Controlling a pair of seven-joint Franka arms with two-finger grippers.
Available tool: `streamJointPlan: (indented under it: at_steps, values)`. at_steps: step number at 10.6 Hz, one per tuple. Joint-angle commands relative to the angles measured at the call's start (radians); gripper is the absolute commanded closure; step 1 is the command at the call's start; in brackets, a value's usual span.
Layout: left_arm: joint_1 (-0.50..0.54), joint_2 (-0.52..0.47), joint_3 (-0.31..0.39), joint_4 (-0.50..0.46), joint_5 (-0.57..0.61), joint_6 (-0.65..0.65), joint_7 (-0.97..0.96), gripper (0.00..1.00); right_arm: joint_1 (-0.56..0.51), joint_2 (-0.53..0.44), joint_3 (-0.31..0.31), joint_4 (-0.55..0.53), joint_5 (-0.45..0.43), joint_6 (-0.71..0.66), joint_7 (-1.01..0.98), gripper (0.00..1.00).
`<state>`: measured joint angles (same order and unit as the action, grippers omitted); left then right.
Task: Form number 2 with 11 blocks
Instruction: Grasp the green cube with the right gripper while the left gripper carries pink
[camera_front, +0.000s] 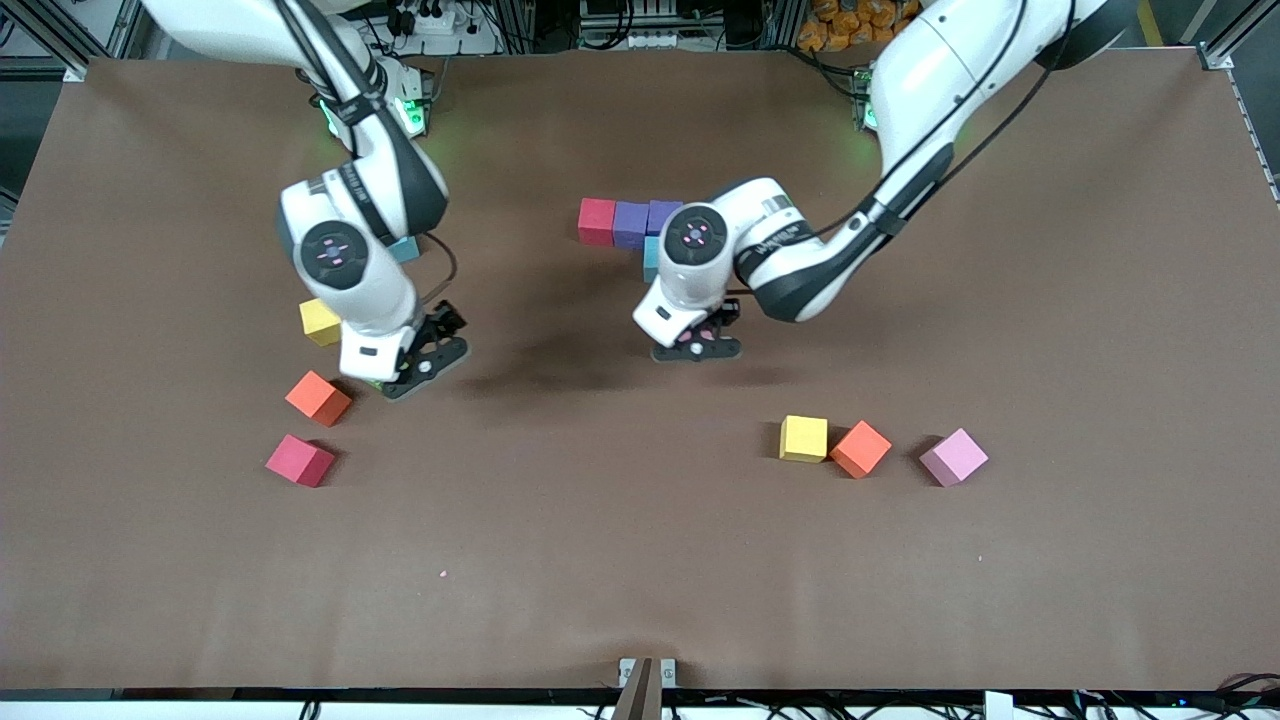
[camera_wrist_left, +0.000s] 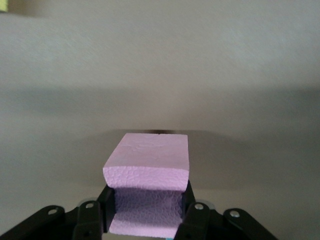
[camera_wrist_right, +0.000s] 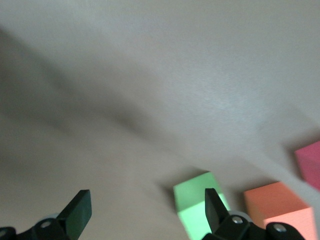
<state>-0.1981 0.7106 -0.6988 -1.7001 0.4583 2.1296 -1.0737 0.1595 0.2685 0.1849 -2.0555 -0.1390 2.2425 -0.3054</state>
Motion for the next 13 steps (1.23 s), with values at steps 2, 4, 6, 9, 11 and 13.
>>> streamJointPlan:
  at_steps: [2, 4, 6, 9, 11, 13]
  values:
    - [-0.044, 0.006, 0.008, 0.02, 0.023, -0.022, 0.029, 0.56, -0.102, -0.029, 0.016, -0.121, -0.004, 0.104, -0.268, 0.0]
    - [-0.081, 0.006, 0.008, 0.016, 0.013, -0.042, 0.025, 0.56, -0.136, -0.023, 0.014, -0.146, -0.002, 0.132, -0.386, 0.0]
    - [-0.084, 0.004, 0.008, 0.011, 0.01, -0.059, 0.025, 0.55, -0.179, -0.011, 0.014, -0.146, -0.002, 0.134, -0.504, 0.0]
    - [-0.089, 0.007, 0.008, 0.013, 0.005, -0.074, 0.005, 0.54, -0.236, 0.058, 0.018, -0.14, -0.001, 0.219, -0.659, 0.0]
    - [-0.096, 0.018, 0.007, 0.014, -0.001, -0.074, -0.02, 0.54, -0.261, 0.101, 0.019, -0.14, 0.01, 0.256, -0.673, 0.0]
    - [-0.106, 0.026, 0.008, 0.016, -0.018, -0.069, -0.04, 0.54, -0.259, 0.1, 0.022, -0.137, 0.029, 0.232, -0.67, 0.0]
